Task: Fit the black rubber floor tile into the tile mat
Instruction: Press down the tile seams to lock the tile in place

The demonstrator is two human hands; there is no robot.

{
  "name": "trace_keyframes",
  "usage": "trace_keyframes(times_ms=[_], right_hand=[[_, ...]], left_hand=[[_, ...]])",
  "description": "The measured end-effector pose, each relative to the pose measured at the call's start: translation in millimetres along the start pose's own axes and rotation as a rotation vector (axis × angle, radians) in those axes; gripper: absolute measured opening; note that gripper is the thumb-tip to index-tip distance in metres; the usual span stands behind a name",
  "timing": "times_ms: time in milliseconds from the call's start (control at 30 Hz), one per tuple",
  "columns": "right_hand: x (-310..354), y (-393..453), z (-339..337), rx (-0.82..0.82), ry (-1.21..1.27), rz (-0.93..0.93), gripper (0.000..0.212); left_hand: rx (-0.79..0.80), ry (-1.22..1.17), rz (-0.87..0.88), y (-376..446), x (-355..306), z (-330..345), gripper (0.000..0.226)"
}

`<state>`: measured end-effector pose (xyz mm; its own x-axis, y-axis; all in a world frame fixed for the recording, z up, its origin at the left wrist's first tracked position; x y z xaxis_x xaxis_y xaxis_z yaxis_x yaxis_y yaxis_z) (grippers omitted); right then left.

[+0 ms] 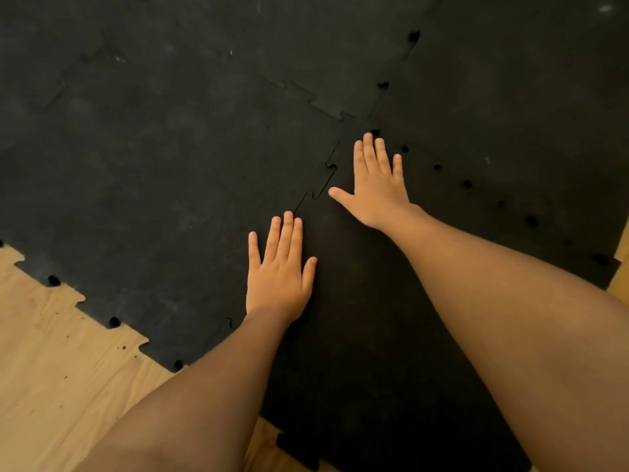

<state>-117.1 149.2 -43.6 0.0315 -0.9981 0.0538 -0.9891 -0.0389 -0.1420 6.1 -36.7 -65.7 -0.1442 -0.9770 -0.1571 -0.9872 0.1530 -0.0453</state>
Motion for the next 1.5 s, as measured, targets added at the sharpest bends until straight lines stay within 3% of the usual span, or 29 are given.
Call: trace_keyframes(times_ms=[333, 433, 533, 667, 767, 933, 1133, 1300, 1400, 1500], right_hand=[[-22.0, 12.5, -9.2, 0.113, 0.024, -0.113, 0.104], [-26.4, 19.9, -28.1, 0.228, 0.164, -0.097, 0.096], [-42.6, 19.4, -47.7, 0.281, 0.238, 0.014, 0.091], [-78.2, -19.9, -45.8, 0.177, 0.153, 0.231, 0.091], [-100.0, -58.7, -31.2, 0.125, 0.067, 0.369, 0.087], [-100.3, -87.2, -6.4, 0.056, 0.061, 0.521, 0.094], [-118.0, -78.6, 0.9, 0.106, 0.108, 0.411, 0.106], [-129.6, -77.0, -17.7, 0.223, 0.217, 0.358, 0.104], [-149.2, -72.7, -41.3, 0.286, 0.342, 0.411, 0.095], [-179.6, -91.5, -47.0, 0.187, 0.276, 0.588, 0.096]], left_hand=[[0.028, 0.012, -0.012, -0.9, -1.3, 0.6, 0.068], [0.039, 0.009, -0.006, 0.5, -1.7, -1.0, 0.068], [0.070, 0.027, 0.008, -0.8, -1.8, -4.3, 0.069], [-0.004, -0.014, 0.011, 21.7, -17.1, -27.0, 0.065], [-0.044, -0.164, 0.162, 66.3, -59.5, -42.3, 0.061], [0.144, -0.158, 0.408, 120.4, -139.8, -35.8, 0.062], [0.240, -0.012, 0.363, 131.1, -165.1, -12.5, 0.065], [0.372, 0.107, 0.353, 144.6, -174.6, -37.6, 0.067], [0.424, 0.123, 0.321, 146.6, -188.5, -55.9, 0.064], [0.383, 0.079, 0.415, 125.8, -201.2, -56.3, 0.064]])
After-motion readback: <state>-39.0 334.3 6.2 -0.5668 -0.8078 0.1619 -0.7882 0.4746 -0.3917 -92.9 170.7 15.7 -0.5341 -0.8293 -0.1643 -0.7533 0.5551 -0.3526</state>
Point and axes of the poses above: each hand's wrist, its own y-axis towards the middle knuckle, its own z-axis out of the palm, x = y × z, the point moved 1 cm from there along y, towards the middle knuckle, and after that the axes turned 12 degrees about -x, right-handed, at the moved point
